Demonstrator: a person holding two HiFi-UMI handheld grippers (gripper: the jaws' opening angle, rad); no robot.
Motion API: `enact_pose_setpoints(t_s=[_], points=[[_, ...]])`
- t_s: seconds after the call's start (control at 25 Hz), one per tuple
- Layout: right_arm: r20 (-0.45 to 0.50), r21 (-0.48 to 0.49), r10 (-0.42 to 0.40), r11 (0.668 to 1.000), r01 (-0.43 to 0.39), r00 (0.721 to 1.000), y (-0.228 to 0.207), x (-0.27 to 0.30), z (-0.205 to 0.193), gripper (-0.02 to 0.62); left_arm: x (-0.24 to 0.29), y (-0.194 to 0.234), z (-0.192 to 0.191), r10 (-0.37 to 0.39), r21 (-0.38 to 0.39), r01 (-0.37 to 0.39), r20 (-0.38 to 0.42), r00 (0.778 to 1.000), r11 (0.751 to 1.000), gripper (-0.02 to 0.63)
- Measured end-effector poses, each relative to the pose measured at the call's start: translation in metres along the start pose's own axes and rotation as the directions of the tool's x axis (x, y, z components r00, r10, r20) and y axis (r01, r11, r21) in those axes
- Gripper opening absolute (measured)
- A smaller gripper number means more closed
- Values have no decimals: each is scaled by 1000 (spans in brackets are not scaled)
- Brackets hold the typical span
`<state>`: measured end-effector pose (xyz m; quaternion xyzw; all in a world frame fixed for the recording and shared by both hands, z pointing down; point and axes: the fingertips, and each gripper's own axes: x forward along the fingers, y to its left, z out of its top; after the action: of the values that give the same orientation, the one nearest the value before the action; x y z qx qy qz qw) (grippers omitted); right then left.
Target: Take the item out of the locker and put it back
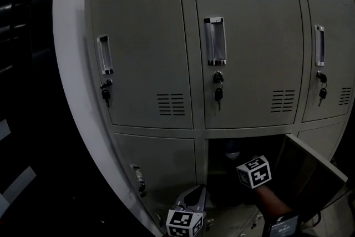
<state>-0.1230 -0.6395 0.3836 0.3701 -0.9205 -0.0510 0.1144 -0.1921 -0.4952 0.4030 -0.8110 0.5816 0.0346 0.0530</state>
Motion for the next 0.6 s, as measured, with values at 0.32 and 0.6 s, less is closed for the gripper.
enact_pose_setpoints(t_s=[0.32, 0.6], points=[[-23, -14, -12, 1000, 12, 1000, 1, 4, -3, 319, 1, 4, -5, -3, -8, 3, -12, 1000, 1000, 1], [-3, -4, -31, 1000, 31, 1000, -1, 2, -1, 338, -1, 7, -3, 2, -42, -4, -48, 999, 999, 2]])
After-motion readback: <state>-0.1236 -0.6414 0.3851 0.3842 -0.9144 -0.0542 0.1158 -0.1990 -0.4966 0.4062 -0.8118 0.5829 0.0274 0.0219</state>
